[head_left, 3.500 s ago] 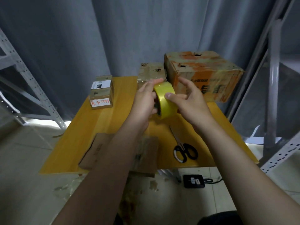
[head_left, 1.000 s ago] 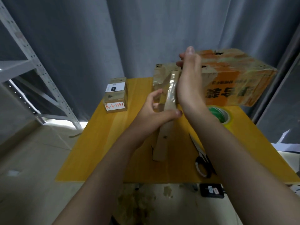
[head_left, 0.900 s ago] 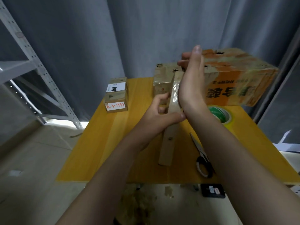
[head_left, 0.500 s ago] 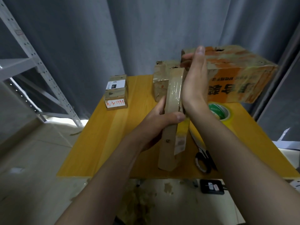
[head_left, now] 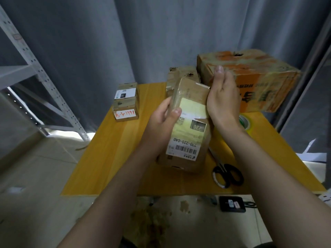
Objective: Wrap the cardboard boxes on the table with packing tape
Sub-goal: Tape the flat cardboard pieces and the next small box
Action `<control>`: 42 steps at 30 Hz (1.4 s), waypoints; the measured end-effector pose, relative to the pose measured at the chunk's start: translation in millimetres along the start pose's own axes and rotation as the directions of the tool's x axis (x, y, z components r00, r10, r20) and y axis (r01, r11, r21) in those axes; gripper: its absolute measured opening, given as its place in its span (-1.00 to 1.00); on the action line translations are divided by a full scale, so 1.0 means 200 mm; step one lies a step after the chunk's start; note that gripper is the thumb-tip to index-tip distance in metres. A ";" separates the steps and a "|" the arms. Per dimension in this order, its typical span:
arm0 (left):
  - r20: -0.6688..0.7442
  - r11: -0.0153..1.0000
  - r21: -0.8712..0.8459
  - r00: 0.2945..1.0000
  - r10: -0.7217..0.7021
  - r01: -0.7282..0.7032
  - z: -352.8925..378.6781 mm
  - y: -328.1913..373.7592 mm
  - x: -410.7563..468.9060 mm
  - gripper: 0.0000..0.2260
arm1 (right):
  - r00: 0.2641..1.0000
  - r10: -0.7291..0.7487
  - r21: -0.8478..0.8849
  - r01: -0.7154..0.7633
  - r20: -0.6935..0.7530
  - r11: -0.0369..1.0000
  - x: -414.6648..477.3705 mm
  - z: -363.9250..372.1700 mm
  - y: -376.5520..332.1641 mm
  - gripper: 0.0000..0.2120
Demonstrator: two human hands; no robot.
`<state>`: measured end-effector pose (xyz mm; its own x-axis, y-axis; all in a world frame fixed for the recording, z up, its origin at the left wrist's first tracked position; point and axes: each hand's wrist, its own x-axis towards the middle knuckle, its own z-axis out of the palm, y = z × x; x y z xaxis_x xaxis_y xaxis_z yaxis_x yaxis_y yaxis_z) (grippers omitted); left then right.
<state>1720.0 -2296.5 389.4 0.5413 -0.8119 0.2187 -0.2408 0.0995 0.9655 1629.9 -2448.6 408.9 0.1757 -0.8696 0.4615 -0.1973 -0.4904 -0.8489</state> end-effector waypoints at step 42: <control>-0.073 0.937 0.343 0.993 0.093 -0.062 0.10 -0.01 -0.03 0.24 | 0.968 -0.245 0.119 0.238 0.051 0.964 -0.12 -0.04 -0.19 -0.60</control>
<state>1700.6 -2303.6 383.6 0.5738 -0.7552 0.3170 -0.5359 -0.0535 0.8426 1625.7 -2409.0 432.2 0.2679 -0.7184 0.6419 -0.0333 -0.6728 -0.7391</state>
